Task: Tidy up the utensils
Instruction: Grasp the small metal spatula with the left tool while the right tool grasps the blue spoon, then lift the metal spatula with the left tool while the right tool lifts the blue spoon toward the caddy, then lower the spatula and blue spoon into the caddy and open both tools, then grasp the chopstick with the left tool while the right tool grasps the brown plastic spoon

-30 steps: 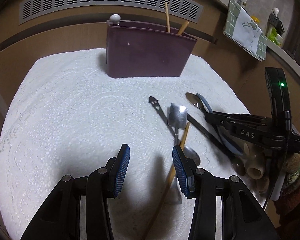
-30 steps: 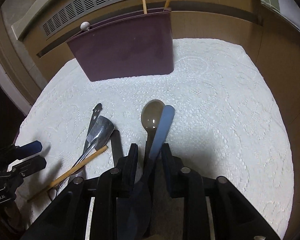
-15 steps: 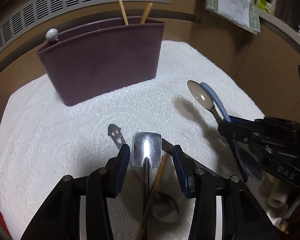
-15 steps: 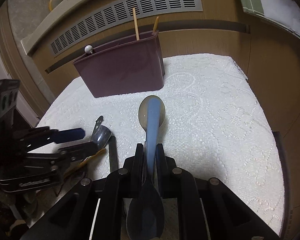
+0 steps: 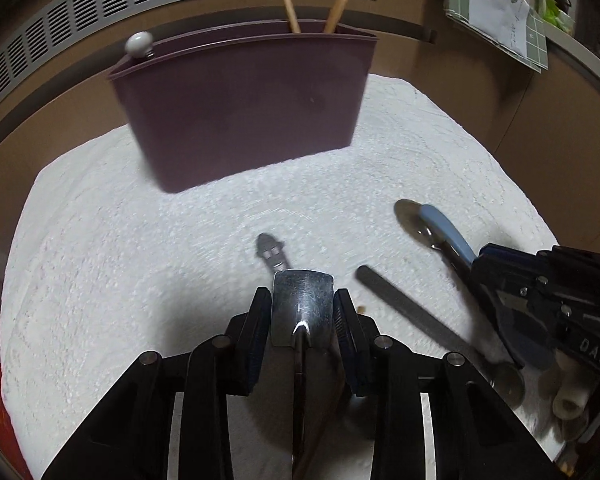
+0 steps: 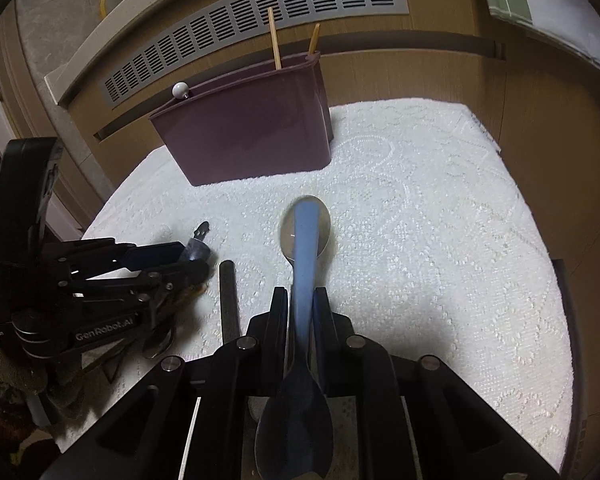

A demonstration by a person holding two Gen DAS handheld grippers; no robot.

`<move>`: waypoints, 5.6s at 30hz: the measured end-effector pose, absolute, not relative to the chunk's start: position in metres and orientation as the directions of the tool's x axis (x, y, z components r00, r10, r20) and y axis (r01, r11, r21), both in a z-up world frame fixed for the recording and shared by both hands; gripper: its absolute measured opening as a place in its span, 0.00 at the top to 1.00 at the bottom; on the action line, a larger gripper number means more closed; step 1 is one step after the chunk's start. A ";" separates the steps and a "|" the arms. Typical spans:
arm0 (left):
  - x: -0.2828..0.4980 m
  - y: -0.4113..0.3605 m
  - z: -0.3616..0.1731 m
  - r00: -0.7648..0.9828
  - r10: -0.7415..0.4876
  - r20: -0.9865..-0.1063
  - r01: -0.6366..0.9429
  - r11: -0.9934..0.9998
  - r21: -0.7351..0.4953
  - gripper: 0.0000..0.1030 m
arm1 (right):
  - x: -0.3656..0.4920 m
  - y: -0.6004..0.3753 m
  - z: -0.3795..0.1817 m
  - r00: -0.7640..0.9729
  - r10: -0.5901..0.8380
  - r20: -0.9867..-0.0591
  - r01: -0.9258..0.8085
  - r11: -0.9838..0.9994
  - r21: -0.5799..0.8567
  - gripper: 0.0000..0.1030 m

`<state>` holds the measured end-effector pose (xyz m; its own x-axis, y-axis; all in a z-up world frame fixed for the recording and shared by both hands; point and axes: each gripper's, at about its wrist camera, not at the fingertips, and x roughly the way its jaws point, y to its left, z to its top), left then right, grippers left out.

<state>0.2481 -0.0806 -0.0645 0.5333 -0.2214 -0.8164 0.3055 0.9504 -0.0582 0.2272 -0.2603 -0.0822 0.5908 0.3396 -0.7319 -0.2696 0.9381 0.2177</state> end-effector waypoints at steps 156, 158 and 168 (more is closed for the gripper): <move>0.192 0.011 -0.022 0.622 -0.385 -0.682 0.243 0.922 -0.300 0.56 | 0.215 -0.215 -0.023 0.623 0.366 -0.691 -0.471 0.881 0.043 0.86; 0.177 0.008 -0.035 0.608 -0.376 -0.699 0.235 0.927 -0.293 0.56 | 0.210 -0.216 -0.042 0.556 0.396 -0.731 -0.505 0.859 0.082 0.86; 0.166 -0.012 -0.054 0.562 -0.383 -0.733 0.256 0.923 -0.285 0.56 | 0.226 -0.204 -0.092 0.468 0.315 -0.826 -0.462 0.884 0.075 0.85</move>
<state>0.1663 -0.0120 -0.0544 0.5623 -0.3826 -0.7331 0.2564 0.9235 -0.2854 0.2257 -0.2043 -0.0916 0.4682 0.3151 -0.8255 -0.4623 0.8836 0.0751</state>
